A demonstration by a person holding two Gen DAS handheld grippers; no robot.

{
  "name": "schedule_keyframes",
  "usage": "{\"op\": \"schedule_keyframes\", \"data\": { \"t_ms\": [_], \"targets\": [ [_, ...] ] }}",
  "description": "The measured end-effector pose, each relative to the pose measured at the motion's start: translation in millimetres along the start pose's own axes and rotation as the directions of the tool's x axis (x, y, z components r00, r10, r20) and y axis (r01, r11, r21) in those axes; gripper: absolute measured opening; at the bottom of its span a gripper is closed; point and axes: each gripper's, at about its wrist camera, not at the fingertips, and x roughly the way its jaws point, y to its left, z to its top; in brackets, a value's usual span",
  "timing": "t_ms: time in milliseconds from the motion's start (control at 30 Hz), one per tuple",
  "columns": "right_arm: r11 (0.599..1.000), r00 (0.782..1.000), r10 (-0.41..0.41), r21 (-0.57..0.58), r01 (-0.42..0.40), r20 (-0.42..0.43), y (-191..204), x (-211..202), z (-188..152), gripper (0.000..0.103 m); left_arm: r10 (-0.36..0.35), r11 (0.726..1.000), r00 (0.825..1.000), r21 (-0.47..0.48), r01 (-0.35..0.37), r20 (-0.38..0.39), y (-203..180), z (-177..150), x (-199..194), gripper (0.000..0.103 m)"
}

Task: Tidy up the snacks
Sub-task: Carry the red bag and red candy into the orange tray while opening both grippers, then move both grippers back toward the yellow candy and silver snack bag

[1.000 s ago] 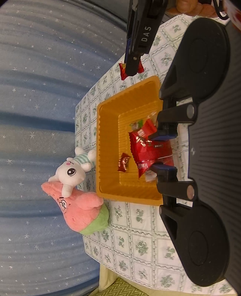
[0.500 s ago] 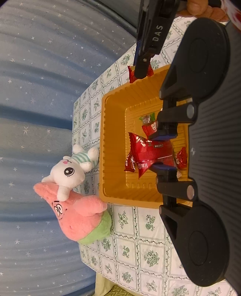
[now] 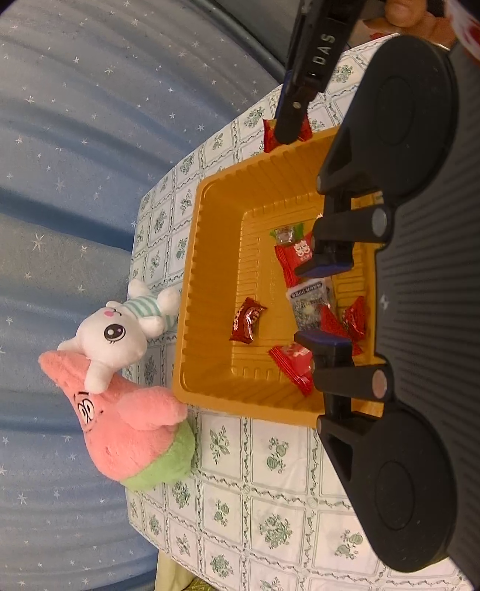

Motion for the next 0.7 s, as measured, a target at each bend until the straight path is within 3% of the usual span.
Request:
{"op": "schedule_keyframes", "data": {
  "t_ms": [200, 367, 433, 467, 700],
  "targets": [
    [1.000, 1.000, 0.018, 0.021, -0.018, 0.002, -0.5, 1.0, 5.0, 0.021, 0.007, 1.000, 1.000, 0.003, -0.007, 0.021, 0.2, -5.1, -13.1, 0.029],
    [0.995, 0.998, 0.070, 0.075, -0.069, -0.004, -2.7, 8.5, 14.3, 0.022, -0.010, 1.000, 0.999, -0.017, 0.011, 0.030, -0.1, -12.6, -25.0, 0.042],
    [0.993, 0.998, 0.070, 0.096, -0.070, 0.004, -5.9, 6.8, 16.2, 0.037, -0.009, 1.000, 0.999, -0.022, 0.010, 0.035, -0.2, -17.2, -30.4, 0.045],
    [0.992, 0.998, 0.065, 0.103, -0.067, 0.019, -7.5, 3.3, 15.7, 0.050, -0.009, 1.000, 0.999, -0.022, 0.010, 0.037, -0.3, -19.9, -33.1, 0.045],
    [0.989, 0.999, 0.037, 0.144, -0.040, 0.022, -23.1, -30.9, -6.3, 0.053, 0.008, 0.999, 0.998, -0.034, -0.006, 0.057, -6.1, -48.6, -59.0, 0.047]
  ]
}}
